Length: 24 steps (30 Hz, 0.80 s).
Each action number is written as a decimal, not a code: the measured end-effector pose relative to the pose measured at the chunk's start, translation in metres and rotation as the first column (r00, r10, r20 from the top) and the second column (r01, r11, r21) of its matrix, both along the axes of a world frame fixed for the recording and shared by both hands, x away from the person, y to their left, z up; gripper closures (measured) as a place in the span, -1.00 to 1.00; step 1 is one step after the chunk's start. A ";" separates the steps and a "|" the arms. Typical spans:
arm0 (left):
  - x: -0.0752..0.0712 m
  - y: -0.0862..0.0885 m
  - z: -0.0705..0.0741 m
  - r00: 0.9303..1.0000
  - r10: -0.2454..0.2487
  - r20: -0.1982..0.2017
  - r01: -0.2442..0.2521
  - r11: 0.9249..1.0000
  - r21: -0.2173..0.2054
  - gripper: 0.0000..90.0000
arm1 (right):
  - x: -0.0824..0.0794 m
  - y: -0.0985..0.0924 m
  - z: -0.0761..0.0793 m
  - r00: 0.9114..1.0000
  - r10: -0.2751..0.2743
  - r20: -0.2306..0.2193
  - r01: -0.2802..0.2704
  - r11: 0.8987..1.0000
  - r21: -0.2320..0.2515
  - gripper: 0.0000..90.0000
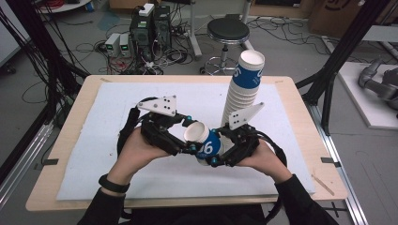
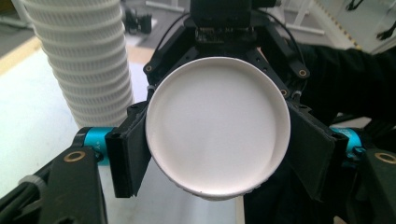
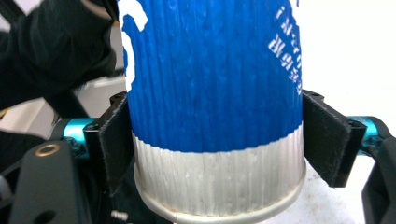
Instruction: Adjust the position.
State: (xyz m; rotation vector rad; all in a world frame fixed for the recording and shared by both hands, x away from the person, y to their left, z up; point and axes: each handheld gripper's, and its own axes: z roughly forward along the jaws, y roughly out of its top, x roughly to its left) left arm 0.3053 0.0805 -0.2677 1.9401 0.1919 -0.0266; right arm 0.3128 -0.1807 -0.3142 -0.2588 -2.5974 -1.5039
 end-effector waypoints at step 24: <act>0.000 0.014 0.002 0.999 0.030 0.024 -0.023 0.972 -0.235 -0.35 | -0.002 -0.012 0.008 0.997 -0.075 0.010 0.071 0.973 0.220 -0.59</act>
